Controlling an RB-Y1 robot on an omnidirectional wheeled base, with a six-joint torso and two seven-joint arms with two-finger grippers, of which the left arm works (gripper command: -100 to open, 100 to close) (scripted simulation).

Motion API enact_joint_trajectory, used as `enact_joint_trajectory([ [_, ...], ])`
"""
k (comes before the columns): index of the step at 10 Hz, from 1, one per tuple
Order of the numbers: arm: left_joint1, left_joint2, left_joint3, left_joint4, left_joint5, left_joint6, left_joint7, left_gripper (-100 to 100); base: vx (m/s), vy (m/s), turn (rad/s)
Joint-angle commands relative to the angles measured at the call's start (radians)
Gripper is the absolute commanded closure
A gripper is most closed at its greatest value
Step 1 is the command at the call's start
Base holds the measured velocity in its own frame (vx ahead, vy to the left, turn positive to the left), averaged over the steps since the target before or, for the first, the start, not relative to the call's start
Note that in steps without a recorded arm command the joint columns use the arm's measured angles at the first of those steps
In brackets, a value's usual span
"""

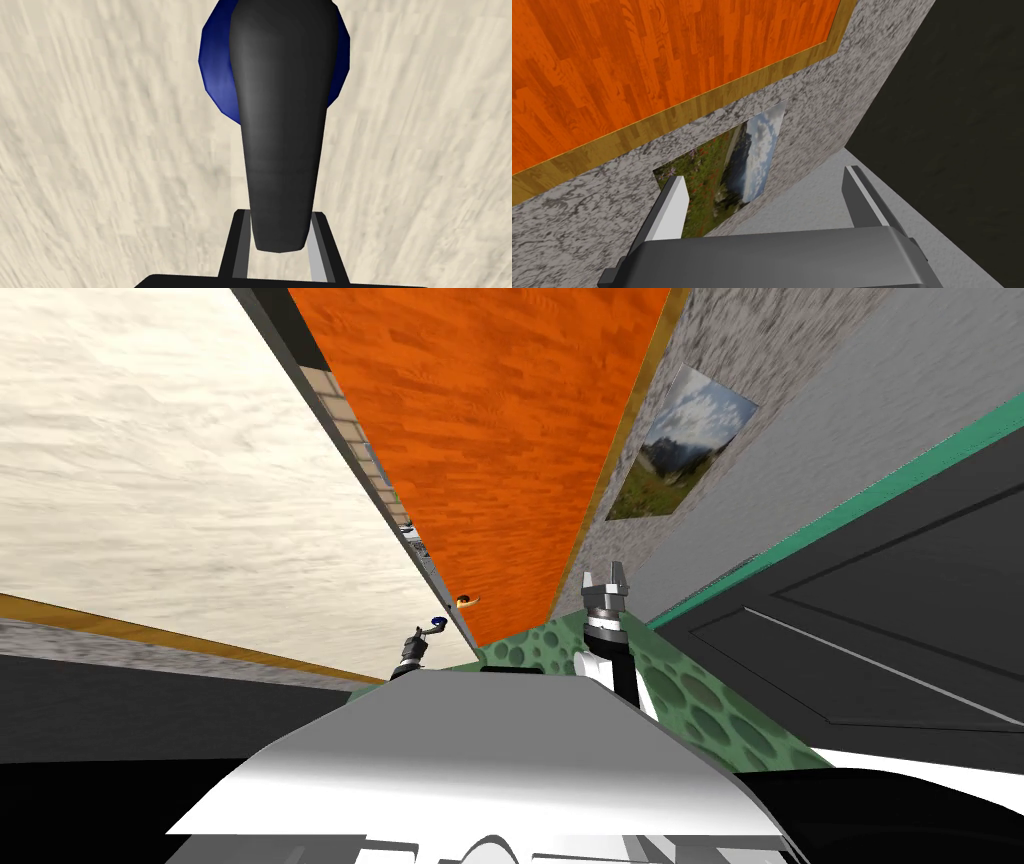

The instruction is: Pull the door open

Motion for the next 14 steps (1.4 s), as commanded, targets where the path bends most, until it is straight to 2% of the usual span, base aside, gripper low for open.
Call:
enact_joint_trajectory([
  [1,-0.006,0.003,-0.028,0.004,-0.015,-0.02,0.022,100,-0.196,0.027,-0.116],
  [3,-0.007,0.005,-0.054,-0.006,-0.03,-0.033,0.042,100,-0.182,0.039,-0.142],
  [5,-0.008,0.005,-0.06,-0.008,-0.034,-0.035,0.046,100,-0.076,0.032,-0.035],
  [6,-0.009,0.006,-0.075,-0.014,-0.042,-0.042,0.056,100,-0.086,0.028,-0.09],
  [7,-0.005,0.017,-0.056,-0.003,-0.032,-0.034,0.051,100,-0.046,0.03,-0.015],
  [8,0.011,0.027,-0.069,-0.003,-0.041,-0.059,0.068,100,-0.099,0.035,-0.135],
  [11,0.033,0.038,-0.087,-0.005,-0.053,-0.092,0.089,100,-0.17,0.032,-0.114],
  [13,0.058,0.05,-0.107,-0.007,-0.066,-0.128,0.112,100,-0.193,-0.003,-0.106],
  [14,0.064,0.053,-0.111,-0.007,-0.069,-0.136,0.117,100,-0.199,0.03,-0.089],
])
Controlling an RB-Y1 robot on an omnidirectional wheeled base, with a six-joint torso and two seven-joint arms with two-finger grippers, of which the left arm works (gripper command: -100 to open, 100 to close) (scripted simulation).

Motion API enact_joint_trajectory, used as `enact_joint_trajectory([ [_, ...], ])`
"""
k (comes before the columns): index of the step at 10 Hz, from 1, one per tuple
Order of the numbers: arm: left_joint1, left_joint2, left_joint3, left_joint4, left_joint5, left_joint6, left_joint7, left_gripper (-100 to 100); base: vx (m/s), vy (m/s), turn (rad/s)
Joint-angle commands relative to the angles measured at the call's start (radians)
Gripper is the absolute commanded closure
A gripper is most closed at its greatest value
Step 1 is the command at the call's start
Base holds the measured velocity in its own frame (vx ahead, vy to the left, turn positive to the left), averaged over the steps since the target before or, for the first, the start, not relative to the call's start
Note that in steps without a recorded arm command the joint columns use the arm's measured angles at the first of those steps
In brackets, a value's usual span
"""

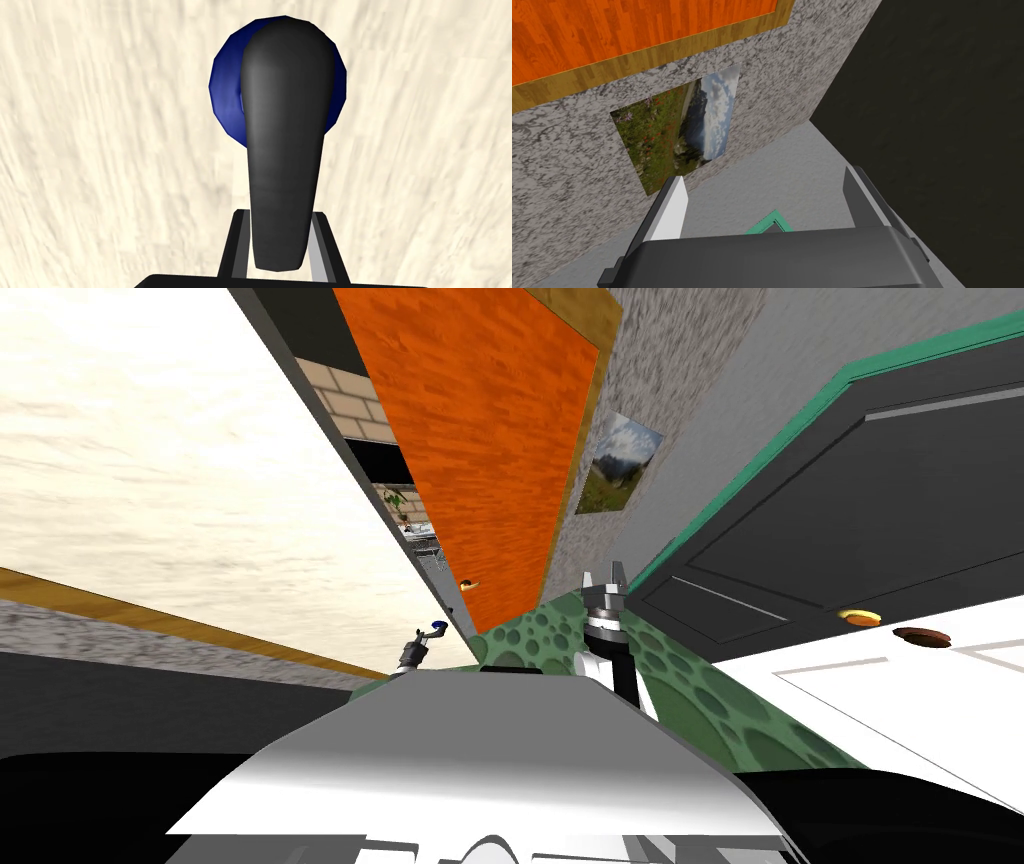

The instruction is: Pull the door open

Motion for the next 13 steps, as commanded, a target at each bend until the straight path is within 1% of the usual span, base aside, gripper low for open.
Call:
enact_joint_trajectory([
  [1,0.01,-0.002,-0.022,0.0,-0.013,-0.033,0.014,100,-0.156,0.029,-0.093],
  [2,0.018,0.002,-0.029,-0.001,-0.018,-0.045,0.021,100,-0.154,0.043,-0.095],
  [3,0.018,0.008,-0.014,0.006,-0.009,-0.031,0.016,100,-0.075,0.033,-0.008],
  [4,0.031,0.013,-0.023,0.015,-0.016,-0.057,0.025,100,-0.127,0.027,-0.147],
  [6,0.045,0.02,-0.032,0.024,-0.023,-0.091,0.037,100,-0.19,0.034,-0.169],
  [8,0.053,0.024,-0.038,0.03,-0.027,-0.111,0.043,100,-0.174,0.027,-0.112],
  [9,0.061,0.028,-0.044,0.035,-0.031,-0.131,0.049,100,-0.15,0.036,-0.128],
  [10,0.065,0.03,-0.046,0.038,-0.033,-0.14,0.053,100,-0.139,0.065,-0.112],
  [11,0.076,0.035,-0.054,0.045,-0.039,-0.166,0.061,100,-0.163,0.062,-0.199],
  [12,0.076,0.035,-0.054,0.045,-0.039,-0.166,0.061,100,-0.143,0.039,-0.082],
  [13,0.085,0.04,-0.061,0.051,-0.044,-0.19,0.069,100,-0.186,0.02,-0.128],
])
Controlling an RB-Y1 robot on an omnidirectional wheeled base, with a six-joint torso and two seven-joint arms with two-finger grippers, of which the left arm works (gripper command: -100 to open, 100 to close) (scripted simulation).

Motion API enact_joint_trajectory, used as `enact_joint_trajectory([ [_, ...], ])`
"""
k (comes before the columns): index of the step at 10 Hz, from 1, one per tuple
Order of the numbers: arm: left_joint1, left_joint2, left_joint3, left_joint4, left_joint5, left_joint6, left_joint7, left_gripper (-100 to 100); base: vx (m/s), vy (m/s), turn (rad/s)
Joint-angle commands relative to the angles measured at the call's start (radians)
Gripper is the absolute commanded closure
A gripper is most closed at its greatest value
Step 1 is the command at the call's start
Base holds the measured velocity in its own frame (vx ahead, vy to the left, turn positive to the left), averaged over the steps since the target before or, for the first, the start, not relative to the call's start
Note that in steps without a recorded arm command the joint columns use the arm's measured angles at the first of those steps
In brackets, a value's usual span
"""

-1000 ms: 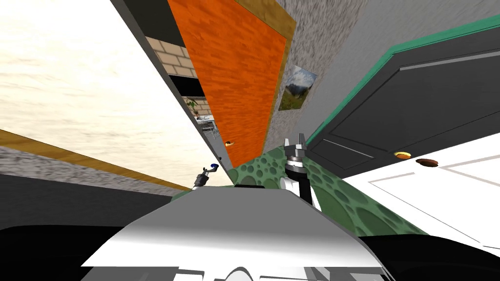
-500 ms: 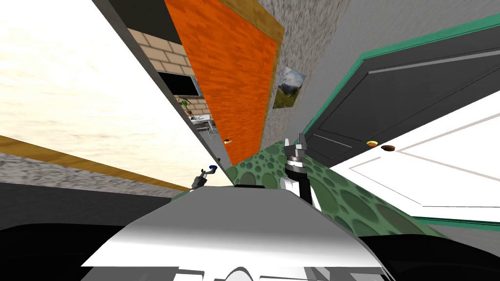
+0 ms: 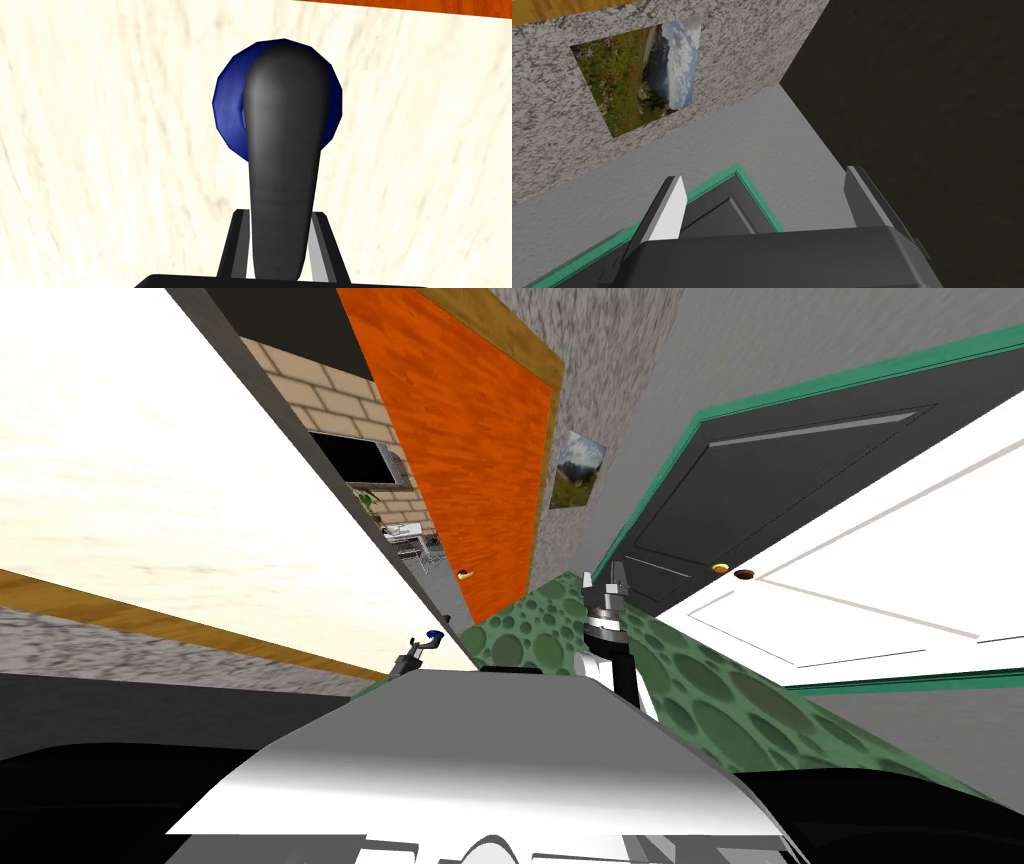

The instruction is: Pull the door open

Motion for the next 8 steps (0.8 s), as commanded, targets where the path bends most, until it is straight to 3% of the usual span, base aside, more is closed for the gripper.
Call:
enact_joint_trajectory([
  [1,0.0,0.0,0.0,0.0,0.0,0.0,0.0,100,-0.093,0.021,-0.023],
  [2,-0.007,0.004,-0.022,-0.004,0.032,0.014,-0.015,100,-0.127,0.043,-0.138],
  [8,-0.051,0.016,-0.115,-0.025,0.167,0.073,-0.086,100,-0.219,0.042,-0.18],
])
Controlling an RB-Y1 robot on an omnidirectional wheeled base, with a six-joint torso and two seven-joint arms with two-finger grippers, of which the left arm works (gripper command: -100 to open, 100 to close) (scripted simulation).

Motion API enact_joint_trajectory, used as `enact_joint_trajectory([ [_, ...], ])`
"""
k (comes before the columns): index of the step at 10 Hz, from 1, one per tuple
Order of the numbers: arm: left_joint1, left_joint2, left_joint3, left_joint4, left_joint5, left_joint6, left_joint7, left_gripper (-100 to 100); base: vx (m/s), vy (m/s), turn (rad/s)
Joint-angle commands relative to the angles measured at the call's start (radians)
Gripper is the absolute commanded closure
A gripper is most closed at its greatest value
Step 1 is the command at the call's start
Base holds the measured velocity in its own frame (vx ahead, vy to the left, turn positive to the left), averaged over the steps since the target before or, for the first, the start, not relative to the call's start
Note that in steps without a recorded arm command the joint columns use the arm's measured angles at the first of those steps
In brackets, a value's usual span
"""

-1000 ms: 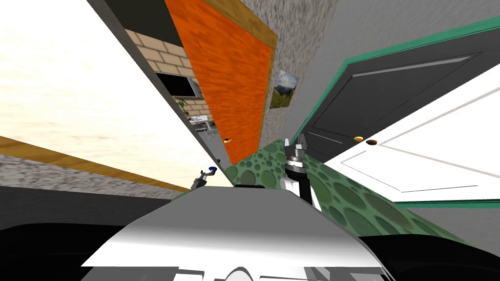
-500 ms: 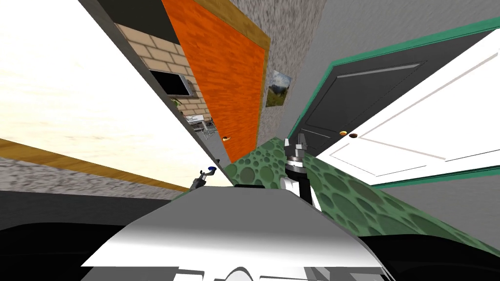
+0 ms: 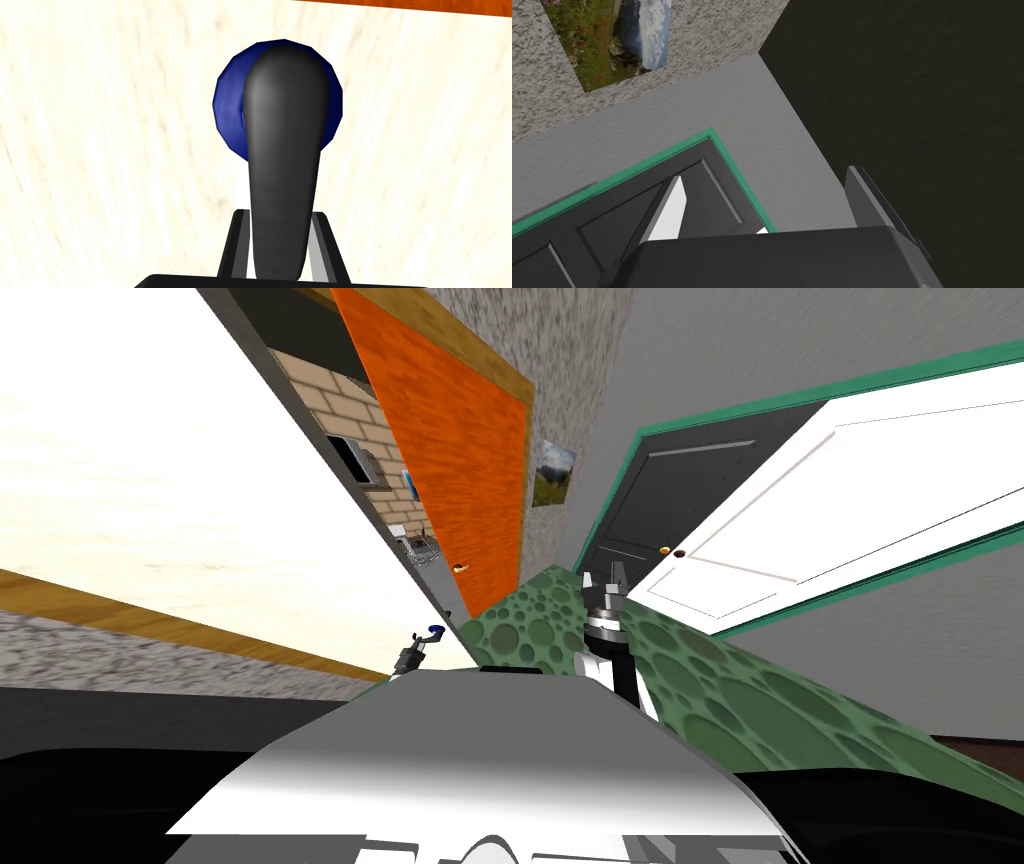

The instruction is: Pull the door open

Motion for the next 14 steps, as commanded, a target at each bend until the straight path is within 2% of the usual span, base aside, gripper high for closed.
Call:
enact_joint_trajectory([
  [1,-0.014,-0.003,-0.033,-0.015,0.037,0.015,-0.023,100,-0.215,0.066,-0.19],
  [5,-0.044,0.006,-0.098,-0.029,0.131,0.055,-0.072,100,-0.205,0.052,-0.18],
  [7,-0.057,0.009,-0.125,-0.035,0.169,0.072,-0.092,100,-0.222,0.032,-0.143],
  [10,-0.073,0.014,-0.159,-0.043,0.219,0.094,-0.118,100,-0.179,0.053,-0.109],
  [11,-0.064,0.019,-0.144,-0.047,0.213,0.101,-0.116,100,-0.088,0.03,-0.031],
  [12,-0.048,0.029,-0.164,-0.039,0.215,0.071,-0.106,100,-0.146,0.018,-0.198],
  [13,-0.042,0.033,-0.169,-0.038,0.215,0.062,-0.102,100,-0.209,0.032,-0.168],
  [14,-0.031,0.039,-0.18,-0.035,0.215,0.041,-0.095,100,-0.194,0.067,-0.15],
])
